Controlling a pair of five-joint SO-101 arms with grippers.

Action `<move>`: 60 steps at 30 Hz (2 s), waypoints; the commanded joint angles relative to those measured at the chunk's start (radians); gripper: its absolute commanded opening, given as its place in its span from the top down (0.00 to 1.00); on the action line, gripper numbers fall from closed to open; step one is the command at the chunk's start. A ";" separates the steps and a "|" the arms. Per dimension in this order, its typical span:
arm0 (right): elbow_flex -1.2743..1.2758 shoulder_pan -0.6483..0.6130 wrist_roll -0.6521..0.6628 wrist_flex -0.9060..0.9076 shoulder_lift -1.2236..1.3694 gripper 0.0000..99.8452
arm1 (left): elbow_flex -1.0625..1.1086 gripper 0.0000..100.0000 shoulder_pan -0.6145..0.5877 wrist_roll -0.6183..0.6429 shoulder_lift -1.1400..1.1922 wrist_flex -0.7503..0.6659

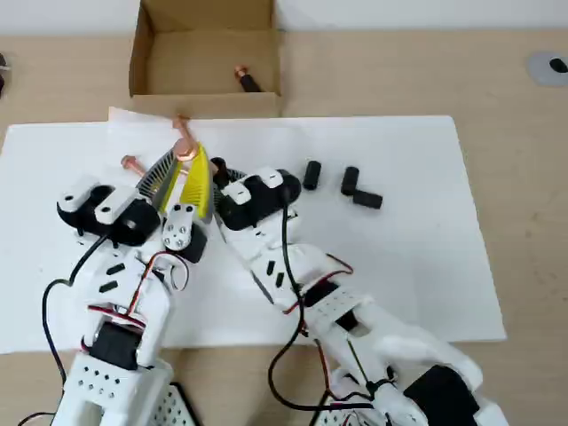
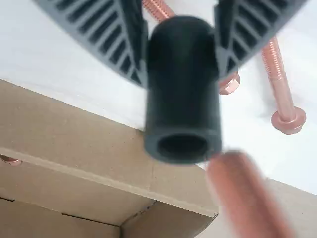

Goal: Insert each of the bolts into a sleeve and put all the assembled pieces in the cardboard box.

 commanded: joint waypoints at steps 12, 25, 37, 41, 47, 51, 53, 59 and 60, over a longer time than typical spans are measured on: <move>0.116 -0.090 0.183 -0.293 -0.013 0.99 | -0.112 0.99 -0.041 0.015 -0.012 0.063; 0.113 -0.088 0.183 -0.324 -0.015 0.99 | -0.414 0.99 -0.052 0.158 0.087 0.414; 0.116 -0.088 0.183 -0.324 -0.015 0.99 | -0.539 0.99 -0.054 0.107 0.220 0.531; 0.113 -0.088 0.183 -0.324 -0.015 0.99 | -0.540 0.99 -0.060 0.106 0.220 0.569; 0.113 -0.088 0.183 -0.324 -0.015 0.99 | -0.520 0.99 -0.064 0.094 0.220 0.572; 0.113 -0.088 0.183 -0.324 -0.015 0.99 | -0.488 0.99 -0.064 0.095 0.220 0.566; 0.113 -0.088 0.183 -0.324 -0.015 0.99 | -0.483 0.99 -0.063 0.098 0.220 0.566; 0.113 -0.088 0.183 -0.324 -0.015 0.99 | -0.476 0.99 -0.061 0.100 0.220 0.572; 0.113 -0.088 0.183 -0.324 -0.015 0.99 | -0.466 0.99 -0.061 0.103 0.220 0.569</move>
